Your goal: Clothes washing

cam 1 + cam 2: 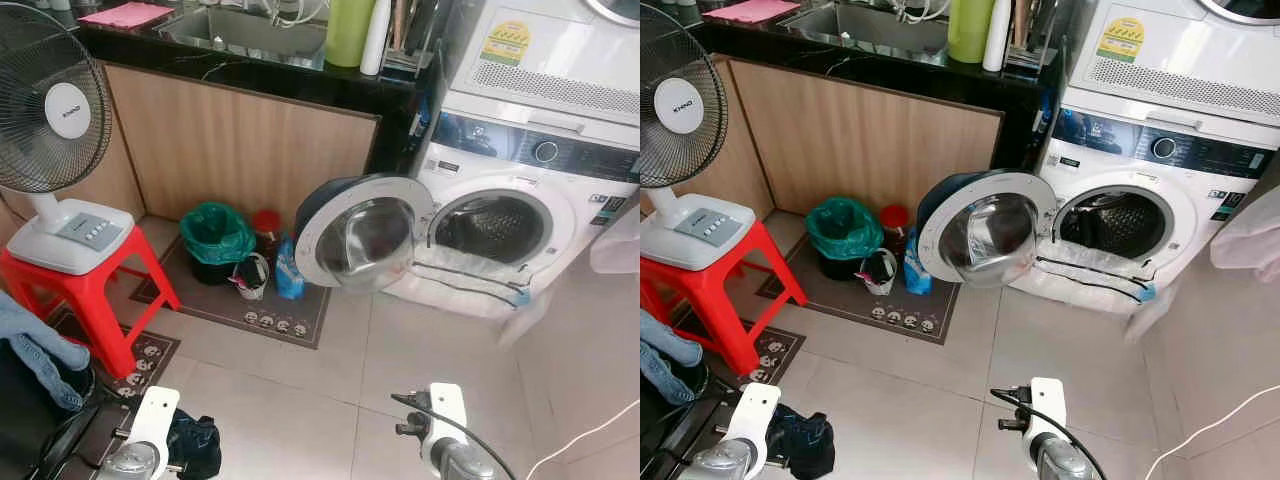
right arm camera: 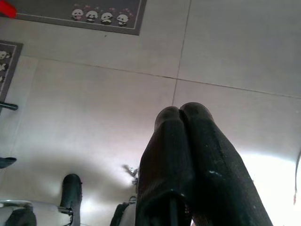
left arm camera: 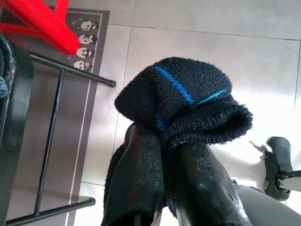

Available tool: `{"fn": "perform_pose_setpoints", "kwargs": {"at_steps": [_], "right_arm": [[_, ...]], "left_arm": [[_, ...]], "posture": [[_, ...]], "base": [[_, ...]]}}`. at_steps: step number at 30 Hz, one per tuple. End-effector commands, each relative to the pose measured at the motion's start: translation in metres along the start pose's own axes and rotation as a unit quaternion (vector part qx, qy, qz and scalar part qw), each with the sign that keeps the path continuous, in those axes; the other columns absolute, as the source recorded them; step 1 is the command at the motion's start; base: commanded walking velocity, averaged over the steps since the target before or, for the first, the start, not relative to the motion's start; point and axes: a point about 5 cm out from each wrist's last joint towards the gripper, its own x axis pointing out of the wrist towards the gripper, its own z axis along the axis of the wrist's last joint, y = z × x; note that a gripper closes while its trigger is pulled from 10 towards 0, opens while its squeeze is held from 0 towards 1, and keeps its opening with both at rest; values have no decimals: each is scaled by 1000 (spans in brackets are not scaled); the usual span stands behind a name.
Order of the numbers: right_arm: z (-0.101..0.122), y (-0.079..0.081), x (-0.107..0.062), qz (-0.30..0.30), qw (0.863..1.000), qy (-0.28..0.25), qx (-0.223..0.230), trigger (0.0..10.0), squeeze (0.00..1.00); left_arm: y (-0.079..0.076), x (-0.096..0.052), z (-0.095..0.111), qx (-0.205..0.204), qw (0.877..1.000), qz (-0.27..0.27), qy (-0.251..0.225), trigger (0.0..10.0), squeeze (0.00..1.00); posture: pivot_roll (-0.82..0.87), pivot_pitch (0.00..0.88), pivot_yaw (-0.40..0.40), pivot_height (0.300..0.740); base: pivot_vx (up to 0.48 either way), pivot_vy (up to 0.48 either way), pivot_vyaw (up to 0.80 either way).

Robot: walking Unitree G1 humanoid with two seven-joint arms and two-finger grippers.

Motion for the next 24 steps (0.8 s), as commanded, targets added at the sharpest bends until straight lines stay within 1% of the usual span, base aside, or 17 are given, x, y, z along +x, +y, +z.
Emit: {"fn": "perform_pose_setpoints", "kwargs": {"at_steps": [1, 3, 5, 7, 8, 9, 10, 12, 13, 14, 15, 17, 19, 20, 21, 24], "right_arm": [[2, -5, 0, -5, 999, 9, -46, 10000, 0], [3, -7, 0, -16, 998, 7, -61, 10000, 0], [3, -7, 0, -19, 998, 5, -63, 10000, 0], [5, -9, -1, -50, 998, -32, -5, 10000, 0], [7, -10, -2, -61, 997, -50, 14, 10000, 0], [9, -10, -3, -68, 995, -64, 20, 10000, 0], [12, -10, -3, -65, 995, -80, 13, 10000, 0], [13, -9, -3, -60, 994, -89, 6, 10000, 0], [17, -8, -4, -54, 993, -99, -23, 10000, 0], [17, -8, -4, -54, 993, -99, -23, 10000, 0], [21, -8, -5, -60, 990, -124, -28, 10000, 0], [22, -9, -6, -68, 988, -137, -25, 10000, 0], [24, -9, -7, -72, 985, -155, -6, 10000, 0], [24, -9, -7, -72, 985, -155, -6, 10000, 0], [28, -8, -9, -73, 981, -181, -7, 10000, 0], [31, -8, -11, -75, 975, -209, -14, 10000, 0]], "left_arm": [[-4, 1, 1, 4, 1000, -2, -3, 10000, 0], [-4, 0, 0, 5, 1000, -3, -3, 10000, 0], [-4, 0, 0, 5, 1000, -3, -2, 10000, 0], [-4, 0, -1, -3, 1000, 0, -7, 10000, 0], [-4, 0, -1, -8, 1000, 2, -10, 10000, 0], [-4, -1, -2, -10, 1000, 2, -11, 10000, 0], [-4, -1, -4, -8, 1000, 2, -10, 10000, 0], [-4, -1, -5, -5, 1000, 2, -8, 10000, 0], [-4, -2, -7, -5, 1000, 2, -7, 10000, 0], [-4, -2, -7, -5, 1000, 2, -7, 10000, 0], [-4, -2, -8, -7, 1000, 3, -9, 10000, 0], [-5, -2, -9, -10, 1000, 3, -10, 10000, 0], [-5, -2, -9, -11, 1000, 4, -12, 10000, 0], [-5, -2, -9, -11, 1000, 4, -12, 10000, 0], [-6, -3, -11, -12, 1000, 6, -14, 10000, 0], [-7, -4, -14, -12, 1000, 6, -13, 10000, 0]], "posture": [[187, 0, -135, 740], [193, 0, -136, 740], [193, 0, -136, 740], [196, 0, -135, 740], [190, 0, -133, 740], [190, 0, -133, 740], [181, 0, -130, 740], [181, 0, -130, 740], [178, 0, -131, 740], [178, 0, -131, 740], [176, 0, -134, 740], [176, 0, -134, 740], [175, 0, -134, 740], [175, 0, -134, 740], [175, 0, -136, 740], [165, 0, -136, 740]], "base": [[0, 0, 0], [0, 0, 0], [0, 0, 0], [0, 0, 0], [0, 0, 0], [0, 0, 0], [0, 0, 0], [0, 0, 0], [0, 0, 0], [0, 0, 0], [0, 0, 0], [0, 0, 0], [0, 0, 0], [0, 0, 0], [0, 0, 0], [0, 0, 0]]}}
